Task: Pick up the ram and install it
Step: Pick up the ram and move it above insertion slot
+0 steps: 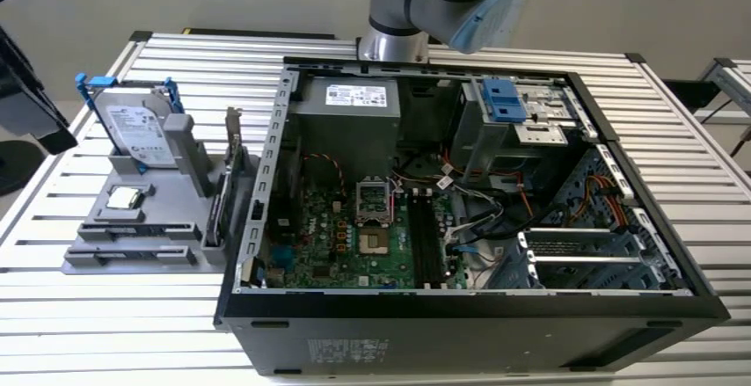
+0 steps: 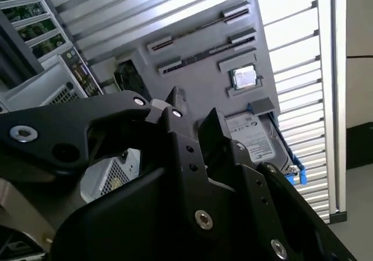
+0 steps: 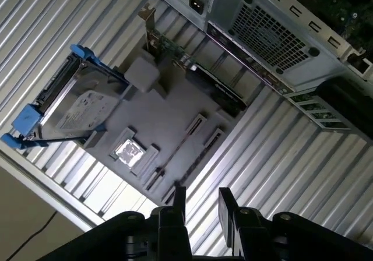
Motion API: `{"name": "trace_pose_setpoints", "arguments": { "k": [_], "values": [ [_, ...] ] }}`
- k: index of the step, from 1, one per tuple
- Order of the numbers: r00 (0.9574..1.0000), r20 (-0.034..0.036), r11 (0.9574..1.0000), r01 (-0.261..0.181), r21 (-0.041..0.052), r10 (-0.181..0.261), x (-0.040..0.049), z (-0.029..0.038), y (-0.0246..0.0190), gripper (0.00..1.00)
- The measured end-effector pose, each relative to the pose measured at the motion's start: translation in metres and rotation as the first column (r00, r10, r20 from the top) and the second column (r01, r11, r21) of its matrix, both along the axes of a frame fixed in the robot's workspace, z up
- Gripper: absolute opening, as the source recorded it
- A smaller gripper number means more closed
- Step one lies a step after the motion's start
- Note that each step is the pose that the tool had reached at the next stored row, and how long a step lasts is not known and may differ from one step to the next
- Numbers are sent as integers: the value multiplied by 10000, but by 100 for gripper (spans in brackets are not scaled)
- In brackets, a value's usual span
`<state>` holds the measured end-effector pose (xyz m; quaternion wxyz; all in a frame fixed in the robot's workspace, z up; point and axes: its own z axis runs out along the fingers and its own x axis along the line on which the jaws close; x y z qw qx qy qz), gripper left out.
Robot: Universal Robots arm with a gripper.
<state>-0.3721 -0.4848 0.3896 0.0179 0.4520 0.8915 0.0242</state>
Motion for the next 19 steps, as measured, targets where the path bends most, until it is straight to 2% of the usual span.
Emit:
{"name": "trace_pose_setpoints", "arguments": {
  "k": [5, 10, 12, 15, 19],
  "values": [
    [9967, 0, 9967, 812, 0, -812, 0, -2, 0, 100],
    [9866, 0, 9866, 1629, 0, -1629, 0, -3, 0, 100],
    [9806, 0, 9806, 1962, 0, -1962, 0, -4, 0, 100],
    [9693, 0, 9693, 2458, 0, -2458, 0, -5, 0, 100],
    [9501, 0, 9501, 3119, 0, -3119, 0, -6, 0, 100]
  ]
}}
